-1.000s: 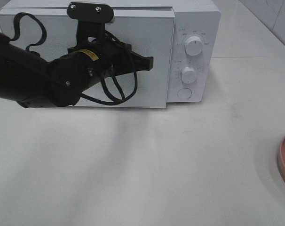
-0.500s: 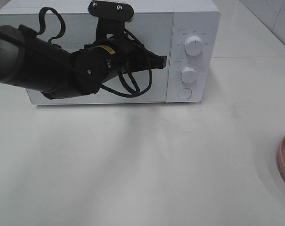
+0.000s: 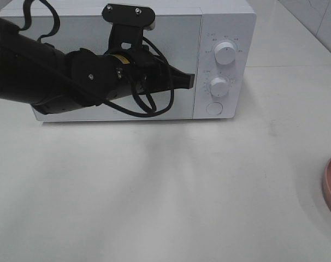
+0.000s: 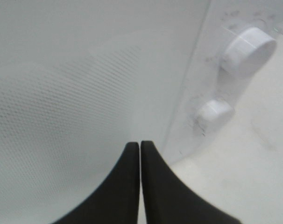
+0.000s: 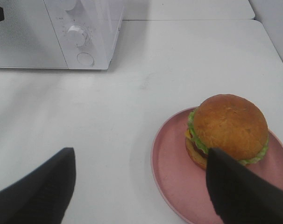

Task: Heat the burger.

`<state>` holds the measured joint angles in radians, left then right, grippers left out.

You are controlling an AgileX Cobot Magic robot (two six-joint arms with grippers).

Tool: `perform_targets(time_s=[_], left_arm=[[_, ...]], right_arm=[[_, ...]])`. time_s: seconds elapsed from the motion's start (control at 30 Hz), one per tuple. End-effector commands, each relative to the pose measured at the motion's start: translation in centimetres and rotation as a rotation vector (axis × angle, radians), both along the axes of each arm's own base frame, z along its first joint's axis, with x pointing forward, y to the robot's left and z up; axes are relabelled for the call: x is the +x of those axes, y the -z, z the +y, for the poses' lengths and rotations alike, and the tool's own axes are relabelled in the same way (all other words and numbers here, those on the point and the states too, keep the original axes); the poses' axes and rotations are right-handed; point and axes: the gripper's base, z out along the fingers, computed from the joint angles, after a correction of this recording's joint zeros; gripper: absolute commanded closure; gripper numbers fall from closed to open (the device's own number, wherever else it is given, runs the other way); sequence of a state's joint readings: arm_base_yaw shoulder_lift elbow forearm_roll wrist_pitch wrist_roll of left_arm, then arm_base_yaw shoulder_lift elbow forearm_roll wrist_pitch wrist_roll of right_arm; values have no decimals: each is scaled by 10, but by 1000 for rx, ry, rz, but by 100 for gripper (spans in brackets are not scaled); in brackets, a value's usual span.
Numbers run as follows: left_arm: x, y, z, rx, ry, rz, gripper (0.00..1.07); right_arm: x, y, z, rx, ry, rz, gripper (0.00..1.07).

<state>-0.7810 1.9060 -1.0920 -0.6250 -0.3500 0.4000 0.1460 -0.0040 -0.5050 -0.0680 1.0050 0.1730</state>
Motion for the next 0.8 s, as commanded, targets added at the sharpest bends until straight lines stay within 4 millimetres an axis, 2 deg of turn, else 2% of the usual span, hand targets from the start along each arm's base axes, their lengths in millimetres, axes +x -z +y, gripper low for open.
perform_targets(time_s=[0.03,0.07,0.1,0.13,0.17,0.2,0.23,0.27,0.6,0.63,0.8], left_arm=[[-12,-5,1,15,50,60,98],[-16,-5,1,25,69,93,91],[-24,-2,3,48,106,160,69],[-24,-2,3,48,106,160,69],[-26,0,4,61,120,181,57],[-32,4,5,82,148,232,28],[-32,4,5,82,148,232,28],[-39,7,5,107,188,304,4],[-72,7,15,316,423,530,6],[-80,3,20,358,466,587,6],[-92,-12,32,403,470,671,6]], right_arm=[[-4,1,0,-2,0,-30,32],[-4,1,0,-2,0,-30,32],[-4,1,0,-2,0,-30,32],[-4,1,0,-2,0,-30,32],[-4,1,0,-2,0,-30,32],[-4,1,0,-2,0,-30,32],[-4,1,0,-2,0,-30,32],[-4,1,0,-2,0,-30,32],[-4,1,0,-2,0,-30,32],[-4,1,0,-2,0,-30,32],[-4,1,0,-2,0,-30,32]])
